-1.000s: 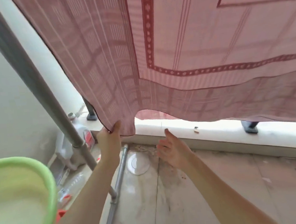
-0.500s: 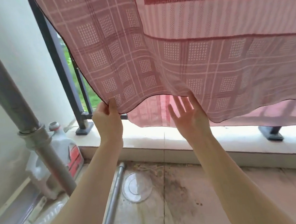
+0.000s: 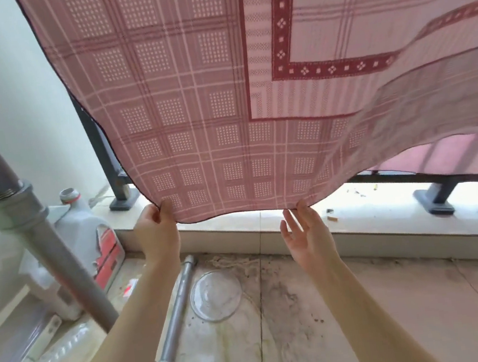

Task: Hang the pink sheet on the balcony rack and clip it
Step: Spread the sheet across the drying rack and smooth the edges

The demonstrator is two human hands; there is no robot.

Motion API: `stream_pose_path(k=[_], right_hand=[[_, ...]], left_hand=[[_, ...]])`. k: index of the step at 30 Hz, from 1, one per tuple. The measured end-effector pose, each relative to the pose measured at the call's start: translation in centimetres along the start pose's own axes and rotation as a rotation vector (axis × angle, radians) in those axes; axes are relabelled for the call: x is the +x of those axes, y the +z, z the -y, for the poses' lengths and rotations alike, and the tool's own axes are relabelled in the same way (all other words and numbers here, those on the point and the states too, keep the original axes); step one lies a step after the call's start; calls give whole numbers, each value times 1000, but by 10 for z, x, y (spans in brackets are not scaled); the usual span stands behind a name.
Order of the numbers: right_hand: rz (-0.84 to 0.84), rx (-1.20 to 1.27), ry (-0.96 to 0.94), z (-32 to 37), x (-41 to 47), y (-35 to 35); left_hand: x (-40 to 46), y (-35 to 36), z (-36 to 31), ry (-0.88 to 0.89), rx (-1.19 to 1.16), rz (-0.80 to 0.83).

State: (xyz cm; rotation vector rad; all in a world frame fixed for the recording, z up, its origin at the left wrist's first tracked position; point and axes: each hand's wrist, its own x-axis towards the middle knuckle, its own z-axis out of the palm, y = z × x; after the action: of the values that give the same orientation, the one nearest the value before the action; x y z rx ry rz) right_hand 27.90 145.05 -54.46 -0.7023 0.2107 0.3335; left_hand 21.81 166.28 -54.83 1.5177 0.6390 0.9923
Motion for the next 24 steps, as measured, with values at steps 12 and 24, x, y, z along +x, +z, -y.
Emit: stream_pose_path(k=[12,24], right_hand=[[27,-616,-58,0,-25,-3],[309,-1964,-897,27,-21,143]], left_hand=[[-17,15,-7,-120,-30,75],[-46,72,-48,46,31,311]])
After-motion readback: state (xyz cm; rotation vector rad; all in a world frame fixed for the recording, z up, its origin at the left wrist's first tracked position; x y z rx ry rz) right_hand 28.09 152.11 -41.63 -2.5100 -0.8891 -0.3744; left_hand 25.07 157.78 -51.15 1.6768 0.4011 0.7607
